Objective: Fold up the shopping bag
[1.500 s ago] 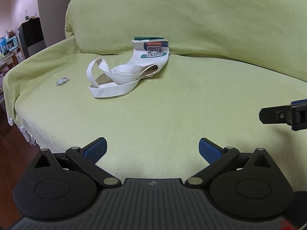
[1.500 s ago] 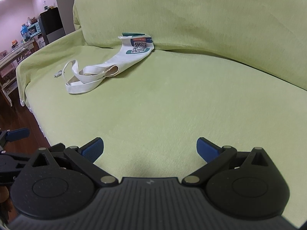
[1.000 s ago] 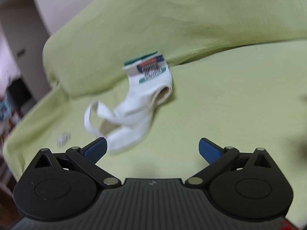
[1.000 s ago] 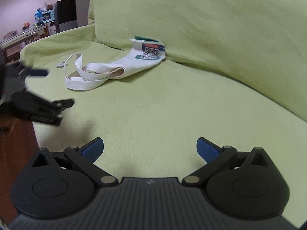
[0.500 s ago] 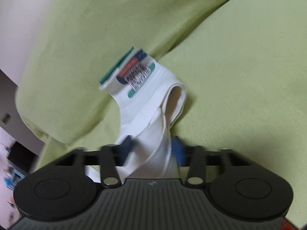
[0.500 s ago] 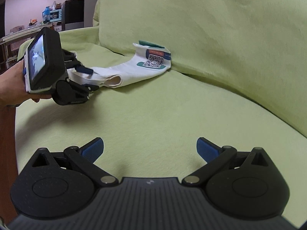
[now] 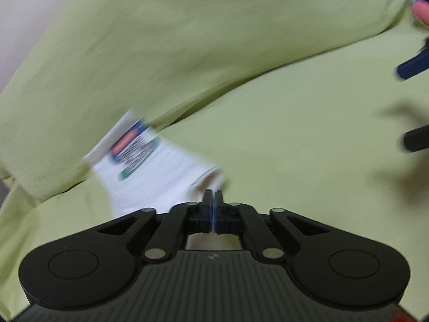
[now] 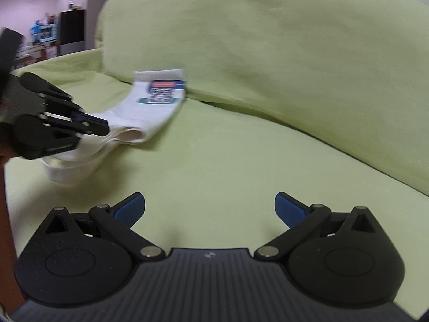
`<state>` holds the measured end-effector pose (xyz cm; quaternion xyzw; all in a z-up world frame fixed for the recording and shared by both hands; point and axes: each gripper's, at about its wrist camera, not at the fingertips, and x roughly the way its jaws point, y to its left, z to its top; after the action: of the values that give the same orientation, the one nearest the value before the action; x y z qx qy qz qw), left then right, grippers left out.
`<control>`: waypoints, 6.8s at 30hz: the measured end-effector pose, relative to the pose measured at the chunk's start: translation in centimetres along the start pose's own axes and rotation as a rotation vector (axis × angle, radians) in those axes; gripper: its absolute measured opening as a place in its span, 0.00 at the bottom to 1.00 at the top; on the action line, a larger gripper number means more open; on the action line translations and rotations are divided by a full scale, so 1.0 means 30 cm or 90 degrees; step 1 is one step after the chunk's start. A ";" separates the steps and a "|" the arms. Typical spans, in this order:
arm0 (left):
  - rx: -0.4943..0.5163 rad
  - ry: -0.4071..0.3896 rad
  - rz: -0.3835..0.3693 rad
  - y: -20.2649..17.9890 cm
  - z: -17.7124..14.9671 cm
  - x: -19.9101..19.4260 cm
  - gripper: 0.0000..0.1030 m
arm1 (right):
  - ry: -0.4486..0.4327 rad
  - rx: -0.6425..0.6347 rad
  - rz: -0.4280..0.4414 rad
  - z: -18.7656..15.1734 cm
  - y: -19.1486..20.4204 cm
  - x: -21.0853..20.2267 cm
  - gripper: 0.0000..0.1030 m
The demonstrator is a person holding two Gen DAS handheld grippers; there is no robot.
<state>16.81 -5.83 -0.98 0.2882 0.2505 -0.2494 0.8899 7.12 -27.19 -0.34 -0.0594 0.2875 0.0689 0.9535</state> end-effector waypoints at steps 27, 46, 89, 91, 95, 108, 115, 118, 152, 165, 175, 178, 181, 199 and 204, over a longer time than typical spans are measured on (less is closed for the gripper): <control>-0.042 0.055 0.195 0.214 -0.302 -0.073 0.52 | -0.055 -0.143 0.241 0.256 0.403 0.373 0.91; -0.065 0.008 0.160 0.224 -0.398 -0.078 0.52 | -0.048 -0.388 0.173 0.283 0.660 0.626 0.02; 0.455 -0.134 -0.048 -0.725 0.203 -0.038 0.76 | 0.022 0.245 -0.210 -0.425 -1.095 -0.623 0.24; 0.463 -0.131 -0.038 -0.705 0.208 -0.018 0.77 | 0.003 0.228 -0.203 -0.427 -1.045 -0.664 0.25; 0.508 -0.126 -0.014 -0.671 0.189 0.031 0.80 | -0.017 0.179 -0.114 -0.417 -0.877 -0.682 0.42; 0.680 -0.187 0.006 -0.659 0.199 0.228 0.52 | 0.097 -0.199 0.058 -0.459 -0.254 -0.442 0.66; 0.628 -0.141 -0.042 -0.633 0.246 0.237 0.06 | 0.121 -0.247 0.011 -0.486 -0.249 -0.445 0.33; 0.591 -0.122 -0.066 -0.613 0.252 0.168 0.05 | 0.128 -0.297 -0.018 -0.500 -0.241 -0.489 0.23; 0.401 -0.102 -0.218 -0.752 0.507 -0.362 0.41 | 0.096 0.014 -0.304 -0.513 -1.004 -0.720 0.67; 0.334 -0.068 -0.160 -0.758 0.663 0.200 0.43 | 0.023 0.383 -0.284 -0.515 -1.553 -0.552 0.08; 0.376 -0.093 -0.184 -0.869 0.689 0.178 0.43 | -0.022 0.453 -0.267 -0.618 -1.482 -0.690 0.25; 0.394 -0.104 -0.192 -0.910 0.698 0.149 0.43 | -0.064 0.462 -0.232 -0.622 -1.391 -0.759 0.27; 0.405 -0.114 -0.206 -0.938 0.697 0.112 0.46 | -0.049 0.453 -0.201 -0.612 -1.340 -0.722 0.27; 0.381 -0.137 -0.241 -0.970 0.663 0.090 0.47 | 0.053 0.493 -0.378 -0.627 -1.372 -0.493 0.21; 0.376 -0.141 -0.244 -0.967 0.650 0.076 0.47 | 0.025 0.494 -0.256 -0.619 -1.352 -0.559 0.04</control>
<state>7.34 -39.53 0.23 0.4514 0.1190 -0.5029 0.7274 -10.04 -71.56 -3.40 0.2472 0.2930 -0.2324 0.8939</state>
